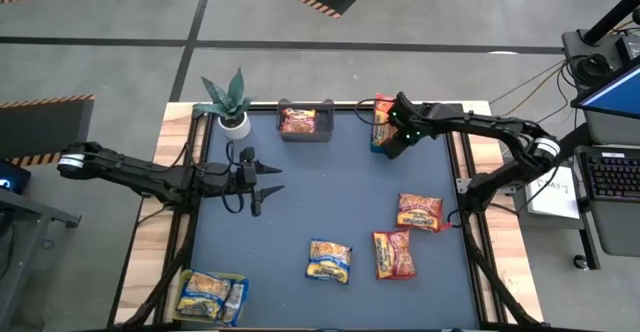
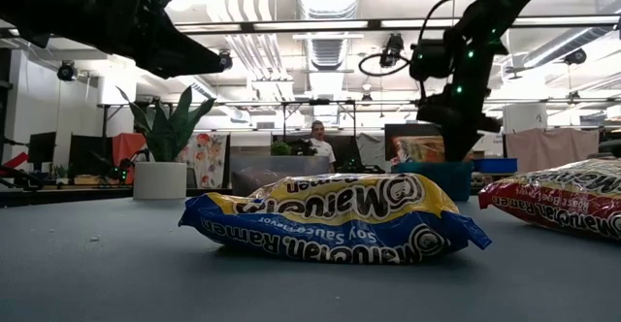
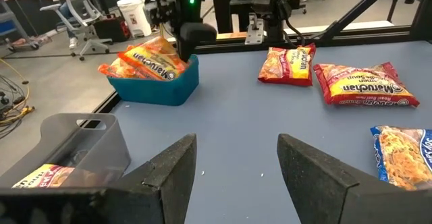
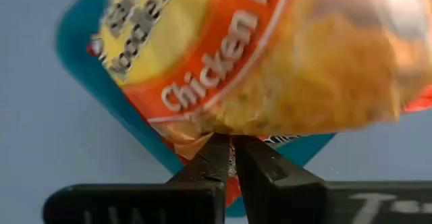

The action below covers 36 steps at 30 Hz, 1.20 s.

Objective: Sort Maruchan noodles
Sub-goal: Put the orange noodle pack into the blue bin, then put the blue noodle pack into the yellow bin

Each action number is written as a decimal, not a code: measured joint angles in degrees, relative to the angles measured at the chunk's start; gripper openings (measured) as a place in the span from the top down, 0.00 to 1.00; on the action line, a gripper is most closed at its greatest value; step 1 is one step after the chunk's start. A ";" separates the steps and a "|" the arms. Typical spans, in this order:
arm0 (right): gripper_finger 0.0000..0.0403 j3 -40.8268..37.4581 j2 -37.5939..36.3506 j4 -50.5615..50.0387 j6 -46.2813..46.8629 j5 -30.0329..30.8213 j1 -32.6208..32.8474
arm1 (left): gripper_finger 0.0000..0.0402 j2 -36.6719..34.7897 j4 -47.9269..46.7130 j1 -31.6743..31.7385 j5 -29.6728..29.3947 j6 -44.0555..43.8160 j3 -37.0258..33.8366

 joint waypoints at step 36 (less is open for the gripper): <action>0.98 4.72 -9.84 11.34 22.03 -2.92 38.38 | 0.52 0.00 0.10 -0.01 0.15 -8.42 0.00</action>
